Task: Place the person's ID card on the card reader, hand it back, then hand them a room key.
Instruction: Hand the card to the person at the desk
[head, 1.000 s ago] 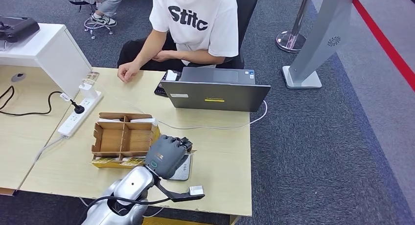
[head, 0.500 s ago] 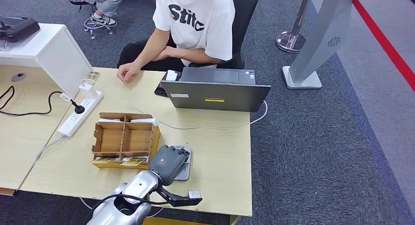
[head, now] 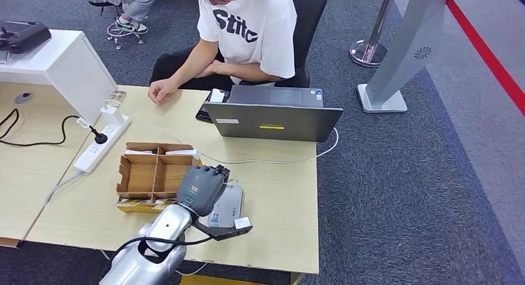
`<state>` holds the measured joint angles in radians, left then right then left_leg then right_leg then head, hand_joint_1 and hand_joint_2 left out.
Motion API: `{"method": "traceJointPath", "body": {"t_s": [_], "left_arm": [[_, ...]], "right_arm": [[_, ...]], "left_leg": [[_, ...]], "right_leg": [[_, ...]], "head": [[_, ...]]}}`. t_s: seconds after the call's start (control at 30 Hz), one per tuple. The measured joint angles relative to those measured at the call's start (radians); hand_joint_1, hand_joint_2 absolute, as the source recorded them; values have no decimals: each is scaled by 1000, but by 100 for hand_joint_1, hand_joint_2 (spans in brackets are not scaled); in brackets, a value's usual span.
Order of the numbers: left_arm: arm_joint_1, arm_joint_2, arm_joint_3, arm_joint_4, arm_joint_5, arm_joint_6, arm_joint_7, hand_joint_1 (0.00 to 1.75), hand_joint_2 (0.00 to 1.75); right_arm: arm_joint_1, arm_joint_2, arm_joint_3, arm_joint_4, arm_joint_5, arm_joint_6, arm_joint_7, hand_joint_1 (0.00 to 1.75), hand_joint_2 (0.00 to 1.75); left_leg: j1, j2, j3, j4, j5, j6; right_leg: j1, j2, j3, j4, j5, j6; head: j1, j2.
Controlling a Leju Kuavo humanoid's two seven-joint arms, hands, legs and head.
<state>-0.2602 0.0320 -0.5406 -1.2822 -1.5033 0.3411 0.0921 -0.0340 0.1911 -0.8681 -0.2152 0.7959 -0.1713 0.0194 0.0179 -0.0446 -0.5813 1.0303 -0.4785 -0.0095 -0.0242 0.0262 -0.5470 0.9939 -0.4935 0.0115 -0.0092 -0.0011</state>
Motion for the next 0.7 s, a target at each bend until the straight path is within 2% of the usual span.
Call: {"method": "traceJointPath", "body": {"t_s": [0.13, 0.3, 0.5, 0.7], "left_arm": [[-7, 15, 65, -69, 23, 29, 0, 175, 175], [-18, 62, 174, -134, 64, 36, -8, 175, 175], [-18, 125, 292, -154, 99, 41, -19, 175, 175], [-18, 165, 358, -154, 87, 39, -20, 175, 175]], "right_arm": [[0, 0, -7, 0, 9, -1, -2, 0, 175], [1, 0, -14, 0, 13, -2, -1, 0, 175], [1, 0, -23, 0, 22, -3, 2, 0, 175], [1, 0, -23, 0, 31, -1, 3, 0, 175]], "left_leg": [[0, 0, 0, 0, 0, 0], [1, 0, 0, 0, 0, 0], [1, 0, 0, -1, 0, -1], [1, 0, -1, 0, 0, -1]], "right_leg": [[0, 0, 0, 0, 0, 0], [1, 0, -1, 0, 0, 0], [1, 0, -1, 0, 0, 0], [1, 0, -1, 0, 0, 0]], "head": [[0, 0], [0, 0], [0, 0], [0, 0]]}}
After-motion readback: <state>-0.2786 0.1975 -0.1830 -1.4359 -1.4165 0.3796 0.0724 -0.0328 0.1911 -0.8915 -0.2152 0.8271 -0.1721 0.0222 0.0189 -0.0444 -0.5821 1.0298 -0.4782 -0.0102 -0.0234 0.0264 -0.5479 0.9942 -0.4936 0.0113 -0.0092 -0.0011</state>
